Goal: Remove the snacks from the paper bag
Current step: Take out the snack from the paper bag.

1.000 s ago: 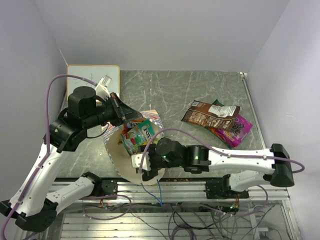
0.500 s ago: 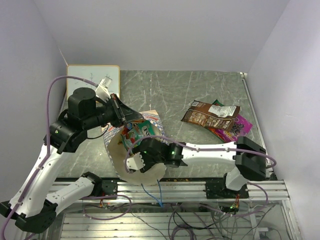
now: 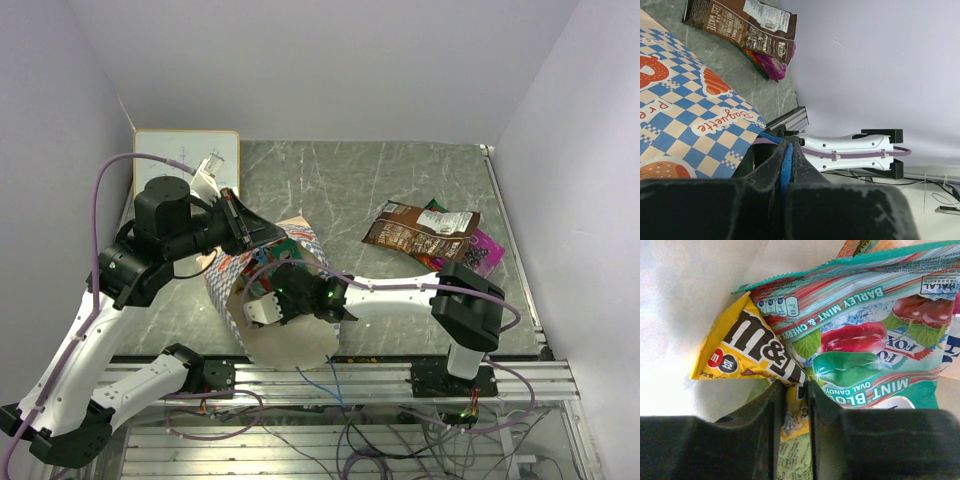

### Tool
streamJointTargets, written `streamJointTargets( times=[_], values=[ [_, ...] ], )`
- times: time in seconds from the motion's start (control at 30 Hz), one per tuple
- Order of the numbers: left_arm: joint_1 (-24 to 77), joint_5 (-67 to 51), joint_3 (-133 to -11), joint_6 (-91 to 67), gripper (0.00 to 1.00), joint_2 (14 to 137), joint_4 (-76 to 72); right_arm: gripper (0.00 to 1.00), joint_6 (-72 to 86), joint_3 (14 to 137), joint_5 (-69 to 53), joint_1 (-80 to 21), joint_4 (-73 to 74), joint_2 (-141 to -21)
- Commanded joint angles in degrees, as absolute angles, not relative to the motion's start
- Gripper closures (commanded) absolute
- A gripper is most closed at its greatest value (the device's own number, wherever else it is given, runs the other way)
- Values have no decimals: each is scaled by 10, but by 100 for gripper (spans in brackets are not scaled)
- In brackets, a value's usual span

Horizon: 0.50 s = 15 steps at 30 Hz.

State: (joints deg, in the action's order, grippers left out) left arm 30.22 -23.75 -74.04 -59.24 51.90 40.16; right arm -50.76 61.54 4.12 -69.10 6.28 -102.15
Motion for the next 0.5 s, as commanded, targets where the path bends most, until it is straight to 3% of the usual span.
streamJointTargets(
  times=[0.0,0.2,0.47],
  values=[
    [306,-256,-743,-597,93,507,379,81,-491,621,46,-690,40,-1006],
    [306,-253,-725,-606,93,494,371,100,-471,593,5,-691,63,-945],
    [305,-240,-739,-593,93,498,394,100,-408,602,-65,-697,123,-852]
  ],
)
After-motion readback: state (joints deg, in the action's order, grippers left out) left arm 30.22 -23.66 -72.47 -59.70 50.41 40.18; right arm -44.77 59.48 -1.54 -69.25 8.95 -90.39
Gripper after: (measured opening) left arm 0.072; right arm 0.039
